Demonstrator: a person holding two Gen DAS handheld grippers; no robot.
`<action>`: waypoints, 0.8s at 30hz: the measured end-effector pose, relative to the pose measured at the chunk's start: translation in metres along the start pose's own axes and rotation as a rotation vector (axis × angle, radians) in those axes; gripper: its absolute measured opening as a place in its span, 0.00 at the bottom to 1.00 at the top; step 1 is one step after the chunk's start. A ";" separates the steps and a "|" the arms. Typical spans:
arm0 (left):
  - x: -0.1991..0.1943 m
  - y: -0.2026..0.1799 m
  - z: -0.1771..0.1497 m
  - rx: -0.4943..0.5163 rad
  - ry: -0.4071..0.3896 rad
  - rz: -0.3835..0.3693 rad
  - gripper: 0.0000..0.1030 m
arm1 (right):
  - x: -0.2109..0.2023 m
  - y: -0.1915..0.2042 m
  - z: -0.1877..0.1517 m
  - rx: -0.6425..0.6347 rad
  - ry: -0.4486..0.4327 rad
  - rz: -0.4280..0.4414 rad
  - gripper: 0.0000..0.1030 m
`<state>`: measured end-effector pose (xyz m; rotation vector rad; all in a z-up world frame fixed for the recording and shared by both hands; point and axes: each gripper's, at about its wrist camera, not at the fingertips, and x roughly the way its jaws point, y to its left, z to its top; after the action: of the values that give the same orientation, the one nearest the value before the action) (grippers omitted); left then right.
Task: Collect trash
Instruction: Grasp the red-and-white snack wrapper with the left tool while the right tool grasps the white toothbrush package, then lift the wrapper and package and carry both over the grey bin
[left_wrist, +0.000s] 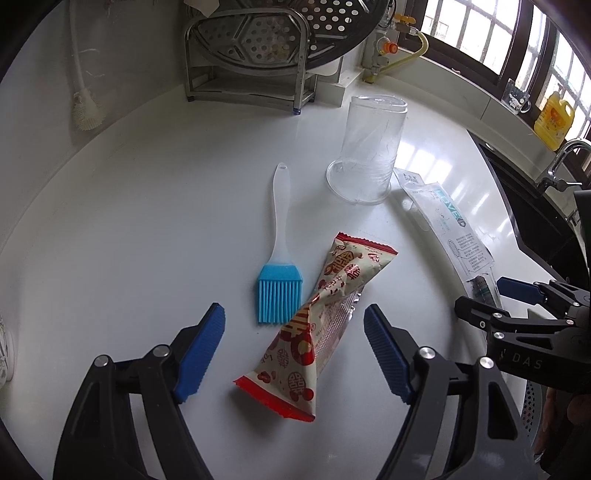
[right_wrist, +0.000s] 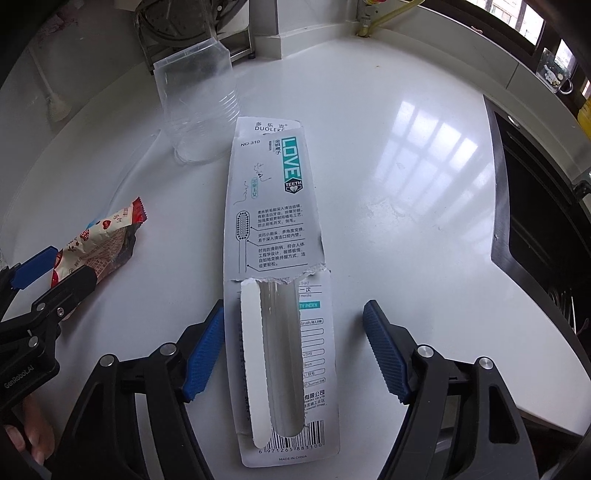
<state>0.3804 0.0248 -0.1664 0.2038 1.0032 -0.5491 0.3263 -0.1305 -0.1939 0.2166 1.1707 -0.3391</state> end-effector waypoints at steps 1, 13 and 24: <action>0.002 -0.002 -0.001 0.007 0.012 0.006 0.52 | 0.000 0.000 0.000 -0.003 -0.002 0.001 0.68; -0.003 0.000 -0.012 -0.026 0.045 0.026 0.24 | -0.009 0.006 -0.004 -0.011 -0.007 0.043 0.50; -0.038 0.005 -0.021 -0.062 0.026 0.037 0.22 | -0.035 -0.011 -0.019 0.020 -0.024 0.111 0.50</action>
<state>0.3518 0.0509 -0.1458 0.1744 1.0381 -0.4826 0.2939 -0.1290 -0.1684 0.2931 1.1269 -0.2551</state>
